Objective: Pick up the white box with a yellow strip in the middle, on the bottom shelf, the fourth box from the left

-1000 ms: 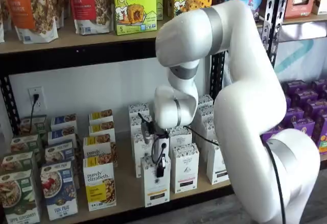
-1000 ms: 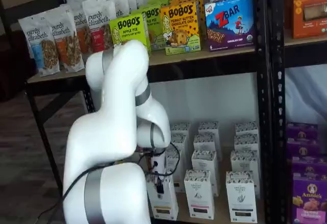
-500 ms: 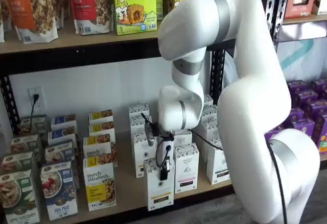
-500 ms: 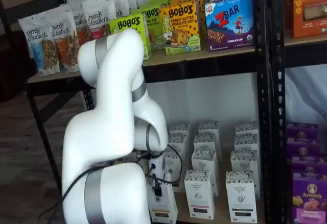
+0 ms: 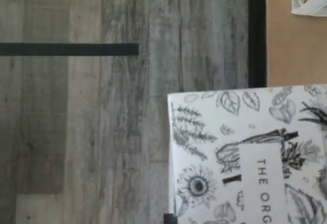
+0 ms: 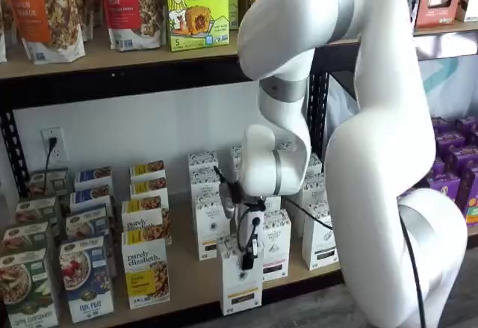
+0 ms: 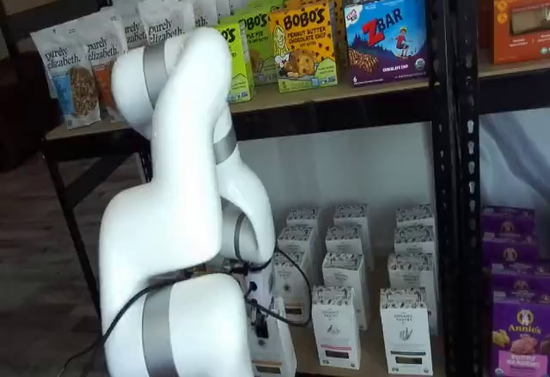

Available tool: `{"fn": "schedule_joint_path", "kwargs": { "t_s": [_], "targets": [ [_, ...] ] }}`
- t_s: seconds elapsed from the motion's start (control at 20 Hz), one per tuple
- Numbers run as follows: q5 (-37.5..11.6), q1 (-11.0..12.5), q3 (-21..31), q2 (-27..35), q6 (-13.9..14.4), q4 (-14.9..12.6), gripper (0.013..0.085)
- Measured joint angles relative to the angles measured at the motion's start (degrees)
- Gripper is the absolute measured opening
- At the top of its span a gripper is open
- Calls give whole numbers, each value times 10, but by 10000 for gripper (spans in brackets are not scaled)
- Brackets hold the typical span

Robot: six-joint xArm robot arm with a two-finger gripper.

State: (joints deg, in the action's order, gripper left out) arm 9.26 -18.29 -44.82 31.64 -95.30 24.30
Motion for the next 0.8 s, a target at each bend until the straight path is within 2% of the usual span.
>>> {"fn": "schedule_joint_path", "kwargs": {
  "t_s": [0.1, 0.2, 0.4, 0.8],
  "targets": [
    [-8, -3, 26, -20, -1, 4, 530],
    [-15, -10, 65, -56, -13, 22, 530],
    [-13, -13, 89, -84, -14, 27, 530],
    [7, -9, 133, -149, 18, -7, 530]
  ]
}}
